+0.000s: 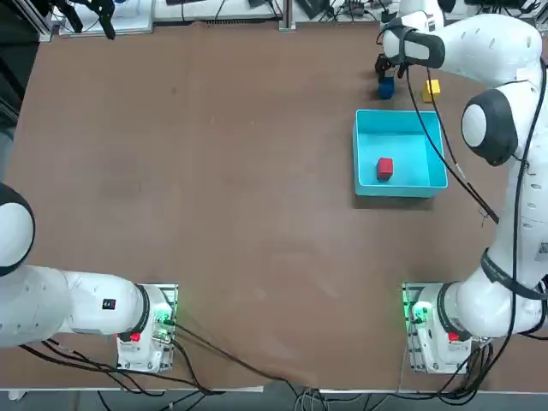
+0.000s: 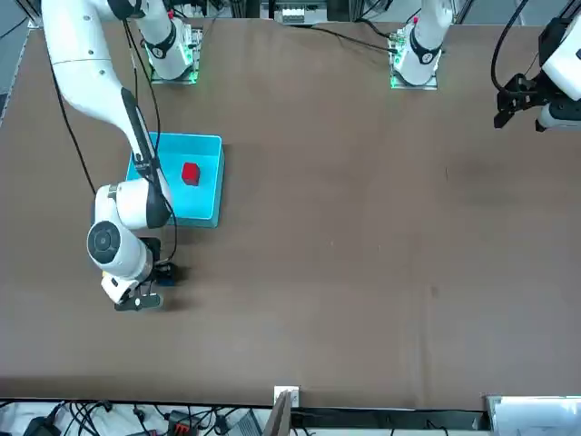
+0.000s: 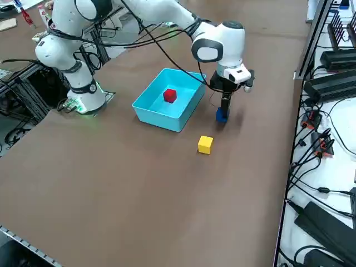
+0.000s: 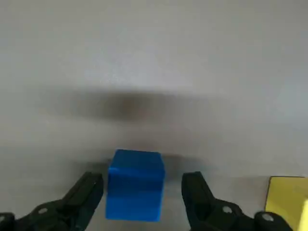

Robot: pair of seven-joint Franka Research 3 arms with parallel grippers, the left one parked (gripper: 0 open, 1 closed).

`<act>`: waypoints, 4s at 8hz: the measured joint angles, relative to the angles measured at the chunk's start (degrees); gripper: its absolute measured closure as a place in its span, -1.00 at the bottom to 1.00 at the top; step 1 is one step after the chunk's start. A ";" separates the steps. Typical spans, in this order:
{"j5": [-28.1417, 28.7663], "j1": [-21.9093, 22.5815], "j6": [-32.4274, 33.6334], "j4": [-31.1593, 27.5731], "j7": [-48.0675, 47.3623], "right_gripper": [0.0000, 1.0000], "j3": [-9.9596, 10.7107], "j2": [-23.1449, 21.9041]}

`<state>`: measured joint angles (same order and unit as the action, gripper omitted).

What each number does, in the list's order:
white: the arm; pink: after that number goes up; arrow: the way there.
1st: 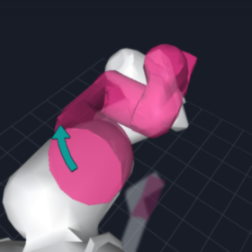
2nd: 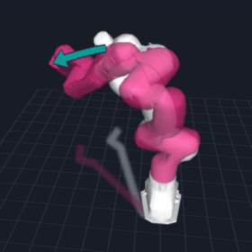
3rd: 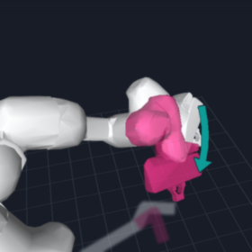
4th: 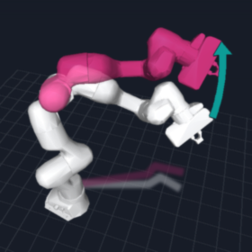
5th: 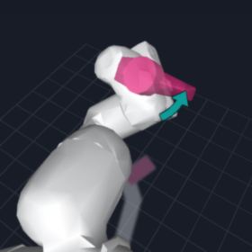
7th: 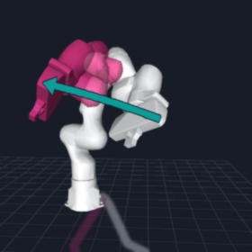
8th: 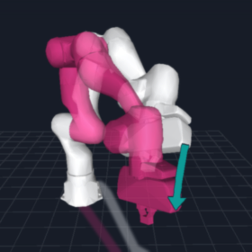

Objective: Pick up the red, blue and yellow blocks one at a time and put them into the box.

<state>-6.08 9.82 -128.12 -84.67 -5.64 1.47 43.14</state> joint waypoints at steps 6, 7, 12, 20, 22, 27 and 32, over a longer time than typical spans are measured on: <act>0.16 0.00 -0.10 -0.88 -0.33 -0.87 -0.07 1.83; 0.31 -0.01 -0.16 -0.88 -0.37 -0.74 -0.07 2.11; 2.03 0.05 9.04 -0.90 -2.65 -0.40 -0.27 -4.52; 3.21 0.10 -0.39 -49.78 -3.62 -0.40 -0.62 -41.14; 3.22 0.85 -9.09 -55.74 -4.66 -0.40 -0.89 -40.98; 3.22 2.27 -16.71 -60.04 -5.05 -0.40 -1.12 -38.22; 3.22 3.31 -17.01 -59.96 -5.14 -0.40 -1.18 -37.98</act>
<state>-2.86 13.13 -145.14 -144.64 -10.78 0.29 5.15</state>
